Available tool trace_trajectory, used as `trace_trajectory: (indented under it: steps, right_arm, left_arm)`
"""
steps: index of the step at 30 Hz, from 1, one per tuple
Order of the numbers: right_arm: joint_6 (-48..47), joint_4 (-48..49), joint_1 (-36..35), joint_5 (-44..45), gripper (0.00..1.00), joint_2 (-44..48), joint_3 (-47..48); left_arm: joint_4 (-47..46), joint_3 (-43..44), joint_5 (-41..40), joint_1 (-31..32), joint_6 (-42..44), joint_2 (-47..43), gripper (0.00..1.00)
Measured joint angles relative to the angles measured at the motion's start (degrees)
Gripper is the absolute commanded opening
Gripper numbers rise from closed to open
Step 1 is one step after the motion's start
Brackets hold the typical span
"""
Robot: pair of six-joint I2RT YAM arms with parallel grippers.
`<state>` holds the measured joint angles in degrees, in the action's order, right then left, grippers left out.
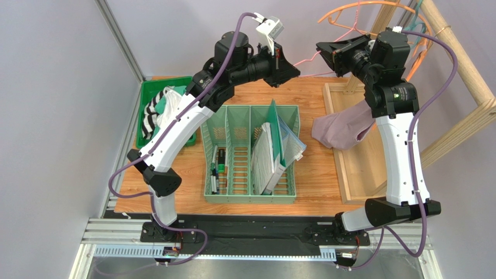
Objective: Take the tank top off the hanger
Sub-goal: Place the hanger at the clothesline.
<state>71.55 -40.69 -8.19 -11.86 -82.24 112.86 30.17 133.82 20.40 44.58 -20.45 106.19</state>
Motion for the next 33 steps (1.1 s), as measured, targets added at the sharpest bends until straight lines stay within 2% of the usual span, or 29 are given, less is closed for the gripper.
trace_trajectory:
  steps: [2,6,10,12,14,18,20,23,24,26,28,29,30,32,33]
  right_arm:
    - [-0.04,0.22,-0.15,0.24,0.12,0.0,-0.61]
    - [-0.7,0.22,-0.81,0.13,0.33,0.04,-1.44]
    - [-1.44,0.09,-3.43,-0.72,0.41,1.05,-3.19]
    - [-1.6,0.09,-5.03,-0.81,0.41,1.97,-4.44]
    - [-1.6,0.04,-6.62,-0.76,0.41,2.78,-5.35]
    - [-1.81,0.22,-8.44,-0.79,0.32,2.86,-5.38]
    - [-1.81,0.24,-8.81,-0.74,0.31,2.78,-5.35]
    - [-1.81,0.28,-9.4,-0.59,0.2,2.54,-5.14]
    - [-1.68,0.44,-9.66,-0.63,0.09,2.43,-5.11]
    - [-1.6,0.07,-10.21,-0.15,0.0,2.12,-5.14]
    - [-1.27,-0.09,-10.8,-0.2,0.0,1.84,-5.18]
    - [-1.05,-0.13,-11.17,0.0,0.0,1.79,-5.22]
    - [-0.85,-0.22,-11.72,0.31,0.0,1.79,-5.27]
    - [-0.22,0.31,-12.87,0.52,0.0,2.05,-5.84]
    - [0.13,0.9,-13.33,0.57,0.0,2.27,-6.36]
  left_arm:
    - [0.52,0.0,-0.17,-0.04,-0.02,0.22,0.0]
    - [0.63,0.02,-1.68,-0.04,-0.02,0.24,0.0]
    - [0.46,0.02,-4.2,-0.02,0.09,0.31,0.0]
    - [0.44,0.02,-5.18,-0.04,0.2,0.31,0.0]
    - [0.48,0.02,-5.97,-0.04,0.24,0.31,0.0]
    - [0.46,0.0,-6.36,0.0,0.31,0.31,0.0]
    - [0.48,-0.13,-6.4,0.02,0.39,0.31,0.0]
    - [0.37,-1.16,-6.4,0.13,0.7,0.2,0.0]
    - [0.35,-1.55,-6.45,0.22,0.87,0.13,0.0]
    - [-0.22,-2.97,-6.99,0.35,1.31,-0.26,0.0]
    - [-0.74,-4.76,-7.65,0.31,1.51,-1.36,0.01]
    - [-0.9,-5.75,-7.89,0.28,1.55,-2.01,0.05]
    - [-1.16,-7.3,-8.17,0.28,1.53,-3.1,0.15]
    - [-1.29,-9.4,-8.76,0.28,1.77,-5.07,0.28]
    - [-1.25,-10.03,-8.79,0.31,1.84,-5.73,0.38]
